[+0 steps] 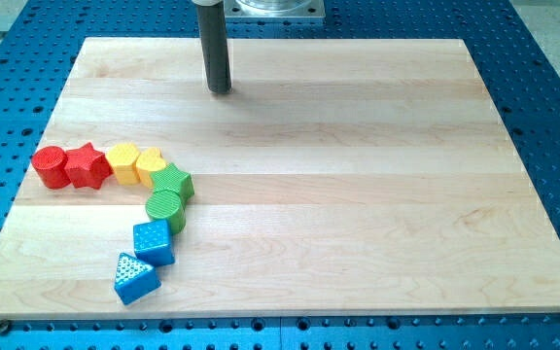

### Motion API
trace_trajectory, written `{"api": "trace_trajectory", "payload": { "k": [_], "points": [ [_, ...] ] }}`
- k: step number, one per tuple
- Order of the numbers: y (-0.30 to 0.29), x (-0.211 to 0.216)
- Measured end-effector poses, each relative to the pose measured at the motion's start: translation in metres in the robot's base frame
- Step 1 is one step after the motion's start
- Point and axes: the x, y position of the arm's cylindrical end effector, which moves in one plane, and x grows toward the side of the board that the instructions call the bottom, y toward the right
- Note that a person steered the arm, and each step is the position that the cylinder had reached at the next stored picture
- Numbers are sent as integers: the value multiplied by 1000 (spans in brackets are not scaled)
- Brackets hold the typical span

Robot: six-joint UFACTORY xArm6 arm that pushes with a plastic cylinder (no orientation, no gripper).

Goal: Place the green circle towards the bottom right corner of the board

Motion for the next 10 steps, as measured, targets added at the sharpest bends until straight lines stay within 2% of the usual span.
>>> {"api": "trace_trajectory", "payload": {
  "k": [1, 2, 3, 5, 7, 10],
  "points": [
    [-12, 3],
    [-79, 43],
    [-128, 108],
    [-130, 117],
    [-146, 176],
    [-147, 181]
  ]
}}
